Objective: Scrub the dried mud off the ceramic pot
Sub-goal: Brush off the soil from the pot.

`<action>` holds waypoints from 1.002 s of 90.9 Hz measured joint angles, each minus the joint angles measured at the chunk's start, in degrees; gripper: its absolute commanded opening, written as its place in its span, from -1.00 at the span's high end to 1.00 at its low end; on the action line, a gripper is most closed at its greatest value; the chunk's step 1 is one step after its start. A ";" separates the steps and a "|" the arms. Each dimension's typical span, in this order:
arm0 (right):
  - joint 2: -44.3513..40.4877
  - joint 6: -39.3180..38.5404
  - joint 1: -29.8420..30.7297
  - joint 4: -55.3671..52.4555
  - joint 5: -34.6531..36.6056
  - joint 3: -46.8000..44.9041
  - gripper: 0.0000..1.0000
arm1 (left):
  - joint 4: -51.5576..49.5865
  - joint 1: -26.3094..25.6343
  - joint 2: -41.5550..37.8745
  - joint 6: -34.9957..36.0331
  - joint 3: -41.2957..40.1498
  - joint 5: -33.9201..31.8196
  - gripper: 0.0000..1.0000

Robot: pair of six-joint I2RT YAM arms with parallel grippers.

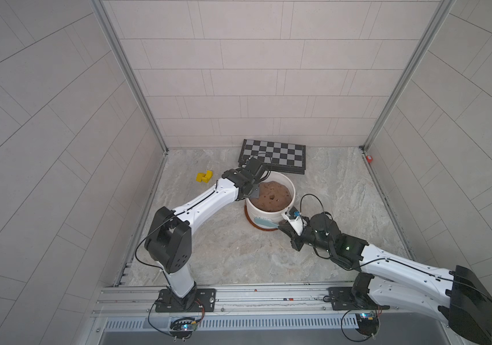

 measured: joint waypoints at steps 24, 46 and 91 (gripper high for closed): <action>2.05 2.93 -0.02 1.16 -2.05 -0.70 1.00 | 0.35 0.68 0.02 1.40 0.00 0.79 1.00; -0.04 3.23 -0.28 -0.35 -7.30 -2.25 1.00 | 0.57 1.29 0.37 3.89 0.39 1.62 1.00; -6.93 2.21 -2.03 -4.13 -15.82 -1.60 1.00 | 0.94 4.68 3.78 18.53 4.83 8.92 1.00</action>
